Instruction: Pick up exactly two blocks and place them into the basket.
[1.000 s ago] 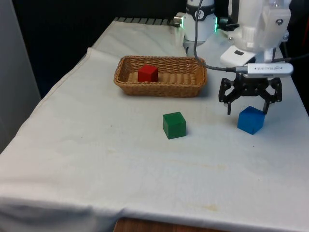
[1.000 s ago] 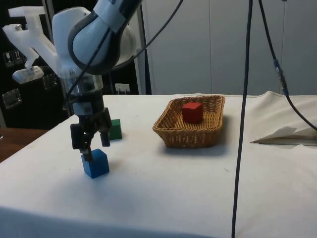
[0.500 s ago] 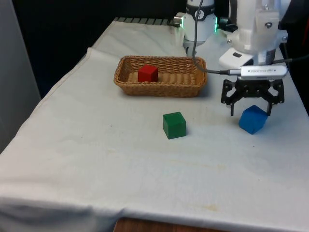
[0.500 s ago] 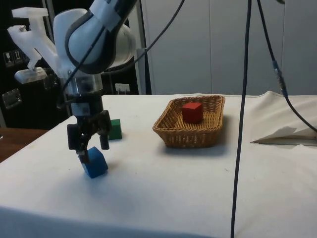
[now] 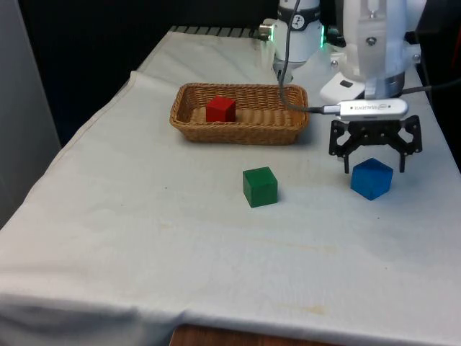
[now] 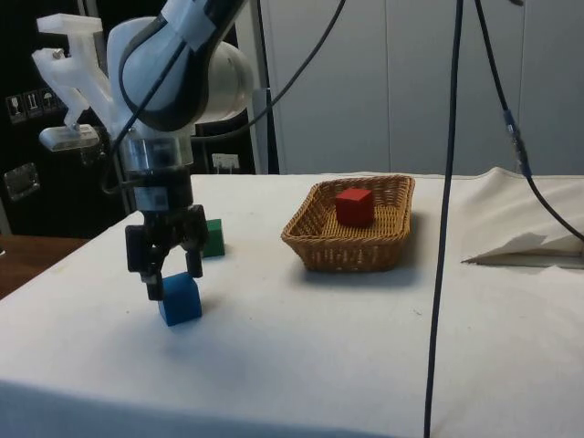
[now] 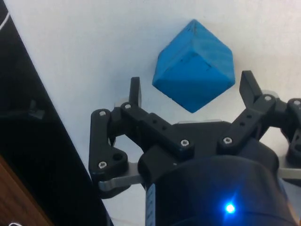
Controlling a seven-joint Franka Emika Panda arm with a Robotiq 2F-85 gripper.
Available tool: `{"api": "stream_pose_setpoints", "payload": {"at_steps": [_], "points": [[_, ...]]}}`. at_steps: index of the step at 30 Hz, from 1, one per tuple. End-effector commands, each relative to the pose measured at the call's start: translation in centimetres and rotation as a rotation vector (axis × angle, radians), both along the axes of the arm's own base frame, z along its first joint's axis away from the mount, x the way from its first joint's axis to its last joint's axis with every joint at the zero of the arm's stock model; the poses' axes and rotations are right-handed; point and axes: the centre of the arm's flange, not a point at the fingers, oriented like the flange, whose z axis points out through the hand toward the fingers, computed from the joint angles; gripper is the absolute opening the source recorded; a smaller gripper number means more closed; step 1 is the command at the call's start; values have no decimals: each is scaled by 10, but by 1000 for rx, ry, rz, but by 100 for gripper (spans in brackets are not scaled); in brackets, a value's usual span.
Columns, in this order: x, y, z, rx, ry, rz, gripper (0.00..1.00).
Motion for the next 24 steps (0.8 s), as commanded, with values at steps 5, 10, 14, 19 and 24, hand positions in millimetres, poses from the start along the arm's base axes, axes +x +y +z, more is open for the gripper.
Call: {"api": "stream_pose_setpoints", "payload": {"at_steps": [5,10,14,19,24], "points": [[0,-1,0,9,0,-4,100],[3,0,-5,15,4,-24,100],[4,0,-7,6,5,-30,100],[11,-1,-12,3,11,-57,100],[12,-1,-11,2,5,-61,57]]}}
